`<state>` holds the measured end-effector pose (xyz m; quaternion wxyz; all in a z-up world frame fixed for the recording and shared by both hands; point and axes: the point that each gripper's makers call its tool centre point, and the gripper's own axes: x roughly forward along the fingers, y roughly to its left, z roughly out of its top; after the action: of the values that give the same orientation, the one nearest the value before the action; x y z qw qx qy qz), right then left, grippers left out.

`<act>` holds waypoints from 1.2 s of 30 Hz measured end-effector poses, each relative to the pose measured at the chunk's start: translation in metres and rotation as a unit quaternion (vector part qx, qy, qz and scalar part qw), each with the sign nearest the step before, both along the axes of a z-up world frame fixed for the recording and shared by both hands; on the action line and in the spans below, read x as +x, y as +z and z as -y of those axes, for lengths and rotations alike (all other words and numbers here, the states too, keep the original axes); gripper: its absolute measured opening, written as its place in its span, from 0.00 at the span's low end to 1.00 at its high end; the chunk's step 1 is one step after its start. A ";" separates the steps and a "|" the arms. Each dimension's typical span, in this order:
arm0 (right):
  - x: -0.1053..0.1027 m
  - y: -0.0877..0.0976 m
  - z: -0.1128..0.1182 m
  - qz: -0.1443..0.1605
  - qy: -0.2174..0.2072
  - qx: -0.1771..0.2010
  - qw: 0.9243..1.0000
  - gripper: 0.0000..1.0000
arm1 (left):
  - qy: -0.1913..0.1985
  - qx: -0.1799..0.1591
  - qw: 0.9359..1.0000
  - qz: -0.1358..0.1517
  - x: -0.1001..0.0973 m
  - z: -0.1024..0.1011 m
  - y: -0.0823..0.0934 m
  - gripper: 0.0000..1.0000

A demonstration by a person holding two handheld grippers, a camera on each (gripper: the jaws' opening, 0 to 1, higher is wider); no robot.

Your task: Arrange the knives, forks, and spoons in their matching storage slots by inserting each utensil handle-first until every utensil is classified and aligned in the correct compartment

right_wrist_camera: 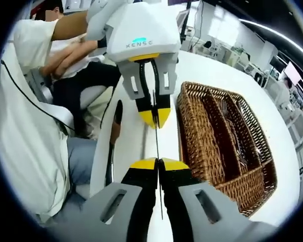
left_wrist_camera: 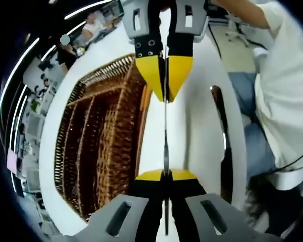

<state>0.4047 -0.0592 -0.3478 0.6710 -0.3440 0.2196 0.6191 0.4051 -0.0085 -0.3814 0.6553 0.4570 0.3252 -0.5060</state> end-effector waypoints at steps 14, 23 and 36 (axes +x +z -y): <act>0.029 -0.001 -0.001 0.022 0.002 -0.011 1.000 0.02 | 0.004 0.022 1.000 0.016 0.023 -0.002 0.006 0.02; 0.030 -0.011 0.002 0.022 -0.001 -0.060 0.998 0.01 | -0.001 0.032 0.999 0.013 0.025 -0.003 0.004 0.02; 0.048 0.001 -0.002 0.054 0.000 -0.069 0.996 0.02 | 0.014 0.035 0.999 0.034 0.047 -0.009 0.016 0.02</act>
<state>0.4527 -0.0570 -0.3466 0.6567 -0.4225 0.2247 0.5829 0.4524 0.0006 -0.3650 0.6564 0.4924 0.3264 -0.4692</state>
